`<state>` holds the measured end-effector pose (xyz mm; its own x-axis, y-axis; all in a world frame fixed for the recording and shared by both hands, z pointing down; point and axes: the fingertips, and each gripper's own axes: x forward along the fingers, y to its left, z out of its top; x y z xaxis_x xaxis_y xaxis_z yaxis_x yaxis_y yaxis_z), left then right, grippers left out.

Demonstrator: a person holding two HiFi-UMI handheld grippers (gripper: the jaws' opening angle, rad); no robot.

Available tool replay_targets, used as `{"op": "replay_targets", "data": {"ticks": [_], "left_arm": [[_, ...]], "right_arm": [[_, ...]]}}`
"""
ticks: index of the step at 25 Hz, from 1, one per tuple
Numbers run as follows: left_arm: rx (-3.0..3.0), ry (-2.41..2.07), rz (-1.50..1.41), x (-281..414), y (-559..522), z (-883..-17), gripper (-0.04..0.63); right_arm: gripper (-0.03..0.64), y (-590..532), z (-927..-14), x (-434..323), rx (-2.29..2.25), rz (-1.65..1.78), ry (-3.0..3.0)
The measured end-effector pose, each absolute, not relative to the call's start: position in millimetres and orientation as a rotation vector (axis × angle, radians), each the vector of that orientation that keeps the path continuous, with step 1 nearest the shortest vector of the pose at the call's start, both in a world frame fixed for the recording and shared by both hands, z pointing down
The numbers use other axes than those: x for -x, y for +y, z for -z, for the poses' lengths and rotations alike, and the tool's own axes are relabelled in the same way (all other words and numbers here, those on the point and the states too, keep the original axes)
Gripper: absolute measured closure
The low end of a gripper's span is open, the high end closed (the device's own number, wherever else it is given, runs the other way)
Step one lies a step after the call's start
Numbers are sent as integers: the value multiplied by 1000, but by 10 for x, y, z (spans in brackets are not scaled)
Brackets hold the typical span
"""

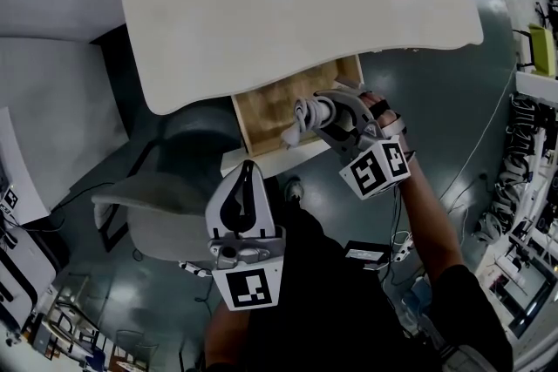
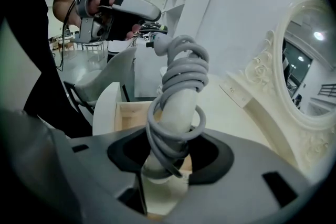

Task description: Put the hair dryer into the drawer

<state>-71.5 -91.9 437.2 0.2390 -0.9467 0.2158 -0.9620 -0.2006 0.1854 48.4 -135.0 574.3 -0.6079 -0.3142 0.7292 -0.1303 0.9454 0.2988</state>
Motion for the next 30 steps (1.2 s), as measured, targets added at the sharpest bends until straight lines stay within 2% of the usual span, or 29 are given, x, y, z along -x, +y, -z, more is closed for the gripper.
{"op": "replay_targets", "data": {"ticks": [30], "left_arm": [[-2193,-1800,-64,952,-1000,-4558,572]], "right_arm": [[403,-1331,-6812,-460,-46,205,-1964]]}}
